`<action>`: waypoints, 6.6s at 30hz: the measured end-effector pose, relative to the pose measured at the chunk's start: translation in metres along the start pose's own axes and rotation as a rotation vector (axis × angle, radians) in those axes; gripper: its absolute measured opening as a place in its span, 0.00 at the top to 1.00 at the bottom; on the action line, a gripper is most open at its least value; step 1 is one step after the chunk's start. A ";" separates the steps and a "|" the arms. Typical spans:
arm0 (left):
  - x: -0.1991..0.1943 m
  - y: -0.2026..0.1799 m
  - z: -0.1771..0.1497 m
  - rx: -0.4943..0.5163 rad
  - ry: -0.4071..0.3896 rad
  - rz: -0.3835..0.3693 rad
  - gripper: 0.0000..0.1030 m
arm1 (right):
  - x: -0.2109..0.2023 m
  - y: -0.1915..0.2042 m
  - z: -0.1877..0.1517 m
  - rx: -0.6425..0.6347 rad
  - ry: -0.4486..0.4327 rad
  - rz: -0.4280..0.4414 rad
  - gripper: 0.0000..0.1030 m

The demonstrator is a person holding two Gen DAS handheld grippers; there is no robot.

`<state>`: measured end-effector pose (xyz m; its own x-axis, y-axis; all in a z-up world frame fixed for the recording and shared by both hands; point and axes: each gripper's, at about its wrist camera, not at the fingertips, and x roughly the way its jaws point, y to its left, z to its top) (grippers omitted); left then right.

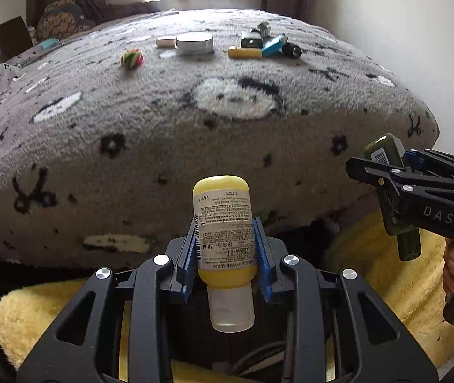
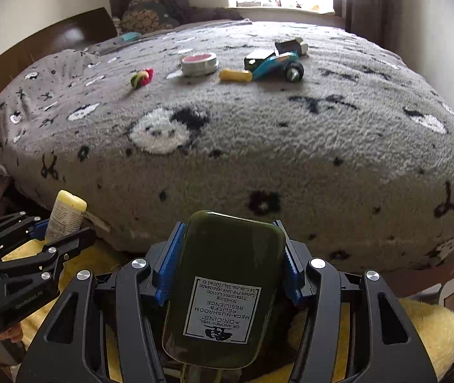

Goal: Collect trash
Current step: 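Carry both bottles down over the bed edge toward the trash bin, then open both grippers to drop the bottles into the bin, then raise both open grippers back over the bed, then grasp the pipe-cleaner caterpillar toy with the left gripper while the right gripper grasps the black thread spool, then carry the toy and spool down over the bed edge toward the bin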

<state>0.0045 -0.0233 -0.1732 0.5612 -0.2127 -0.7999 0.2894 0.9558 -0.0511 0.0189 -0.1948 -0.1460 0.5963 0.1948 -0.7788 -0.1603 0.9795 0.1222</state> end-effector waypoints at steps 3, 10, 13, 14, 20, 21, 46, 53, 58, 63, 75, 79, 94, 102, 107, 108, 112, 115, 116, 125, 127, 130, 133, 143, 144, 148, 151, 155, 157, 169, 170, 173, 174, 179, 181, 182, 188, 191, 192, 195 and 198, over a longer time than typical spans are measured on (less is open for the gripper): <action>0.017 0.000 -0.013 -0.001 0.056 -0.013 0.71 | 0.016 -0.002 -0.011 0.003 0.051 -0.006 0.46; 0.053 0.001 -0.033 -0.003 0.171 -0.045 0.71 | 0.048 -0.009 -0.031 0.027 0.152 0.003 0.46; 0.069 0.002 -0.041 -0.004 0.219 -0.058 0.71 | 0.060 -0.009 -0.039 0.030 0.198 0.022 0.46; 0.074 0.002 -0.044 -0.001 0.233 -0.059 0.71 | 0.064 -0.008 -0.042 0.031 0.213 0.028 0.46; 0.104 -0.002 -0.060 0.007 0.338 -0.096 0.71 | 0.086 -0.008 -0.056 0.041 0.293 0.049 0.46; 0.108 -0.004 -0.060 0.008 0.350 -0.101 0.71 | 0.090 -0.009 -0.058 0.041 0.307 0.050 0.46; 0.085 0.000 -0.033 -0.012 0.278 -0.075 0.30 | 0.073 -0.028 -0.033 0.063 0.240 -0.042 0.12; 0.032 0.006 -0.005 -0.006 0.113 -0.013 0.17 | 0.034 -0.025 -0.013 0.032 0.124 -0.077 0.06; 0.000 0.010 0.012 -0.009 0.022 0.024 0.16 | 0.014 -0.018 0.003 -0.004 0.046 -0.083 0.06; -0.025 0.014 0.029 0.005 -0.057 0.059 0.16 | -0.015 -0.010 0.024 -0.037 -0.061 -0.104 0.05; -0.064 0.027 0.080 -0.002 -0.202 0.113 0.15 | -0.061 -0.028 0.082 -0.013 -0.234 -0.144 0.03; -0.067 0.030 0.099 0.005 -0.236 0.134 0.15 | -0.070 -0.033 0.096 0.006 -0.272 -0.164 0.03; -0.036 0.068 0.162 -0.012 -0.249 0.211 0.15 | -0.031 -0.046 0.159 0.016 -0.273 -0.223 0.04; 0.018 0.114 0.186 -0.058 -0.170 0.262 0.16 | 0.021 -0.063 0.168 0.010 -0.190 -0.244 0.04; 0.056 0.123 0.200 -0.049 -0.115 0.248 0.17 | 0.058 -0.073 0.165 0.021 -0.115 -0.225 0.20; 0.064 0.125 0.203 -0.053 -0.102 0.239 0.18 | 0.064 -0.074 0.166 0.023 -0.103 -0.221 0.25; 0.089 0.126 0.213 -0.060 -0.068 0.223 0.23 | 0.086 -0.077 0.170 0.021 -0.069 -0.215 0.31; 0.106 0.128 0.219 -0.071 -0.047 0.213 0.24 | 0.099 -0.080 0.176 0.034 -0.056 -0.208 0.32; 0.110 0.129 0.220 -0.076 -0.042 0.213 0.26 | 0.103 -0.081 0.179 0.035 -0.053 -0.206 0.32; 0.132 0.143 0.228 -0.109 -0.021 0.186 0.55 | 0.132 -0.082 0.200 0.012 -0.030 -0.213 0.47; 0.131 0.143 0.227 -0.108 -0.021 0.183 0.65 | 0.130 -0.084 0.199 0.013 -0.031 -0.204 0.55; 0.123 0.140 0.223 -0.108 -0.026 0.173 0.76 | 0.122 -0.089 0.195 0.023 -0.036 -0.186 0.73; 0.112 0.131 0.215 -0.101 -0.035 0.147 0.77 | 0.110 -0.088 0.188 0.013 -0.035 -0.194 0.73; 0.055 0.082 0.182 -0.043 -0.097 0.093 0.77 | 0.058 -0.090 0.149 0.033 -0.056 -0.215 0.73; 0.049 0.077 0.178 -0.037 -0.103 0.089 0.77 | 0.053 -0.090 0.144 0.036 -0.058 -0.214 0.73; 0.029 0.054 0.159 -0.013 -0.119 0.056 0.77 | 0.033 -0.086 0.125 0.040 -0.069 -0.202 0.73; 0.018 0.038 0.144 0.003 -0.122 0.034 0.77 | 0.018 -0.078 0.113 0.030 -0.083 -0.188 0.73; 0.008 0.021 0.123 0.019 -0.118 0.013 0.77 | -0.002 -0.062 0.097 0.004 -0.107 -0.161 0.73; 0.004 0.014 0.114 0.023 -0.114 0.004 0.77 | -0.010 -0.054 0.088 -0.008 -0.112 -0.139 0.73; -0.009 -0.013 0.051 0.034 -0.062 -0.043 0.77 | -0.024 -0.021 0.034 -0.038 -0.063 -0.028 0.73; -0.008 -0.014 0.047 0.035 -0.055 -0.043 0.77 | -0.023 -0.019 0.031 -0.043 -0.053 -0.027 0.73; -0.004 -0.015 0.035 0.034 -0.029 -0.049 0.77 | -0.016 -0.016 0.020 -0.048 -0.020 -0.020 0.73; -0.002 -0.016 0.031 0.034 -0.019 -0.052 0.77 | -0.013 -0.015 0.016 -0.047 -0.010 -0.017 0.73; 0.011 -0.015 0.013 0.023 0.040 -0.063 0.77 | 0.002 -0.014 0.001 -0.031 0.047 0.001 0.73; 0.019 -0.015 0.005 0.020 0.069 -0.069 0.77 | 0.011 -0.014 -0.005 -0.027 0.073 0.003 0.73; 0.024 -0.014 0.000 0.019 0.086 -0.071 0.77 | 0.014 -0.013 -0.009 -0.026 0.087 0.007 0.73; 0.052 -0.013 -0.023 0.015 0.178 -0.084 0.77 | 0.040 -0.013 -0.025 -0.004 0.169 0.040 0.73; 0.066 -0.011 -0.033 0.003 0.229 -0.099 0.77 | 0.052 -0.014 -0.032 0.007 0.212 0.062 0.73; 0.071 -0.011 -0.036 0.002 0.244 -0.104 0.77 | 0.056 -0.014 -0.035 0.009 0.227 0.069 0.73; 0.085 -0.011 -0.045 0.003 0.288 -0.117 0.77 | 0.070 -0.015 -0.044 0.015 0.279 0.091 0.73; 0.101 -0.013 -0.052 0.003 0.340 -0.148 0.77 | 0.083 -0.016 -0.052 0.031 0.331 0.108 0.73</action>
<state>0.0172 -0.0464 -0.2840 0.2233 -0.2687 -0.9370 0.3511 0.9189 -0.1798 0.0301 -0.1974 -0.2445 0.2893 0.2749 -0.9169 -0.1812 0.9563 0.2295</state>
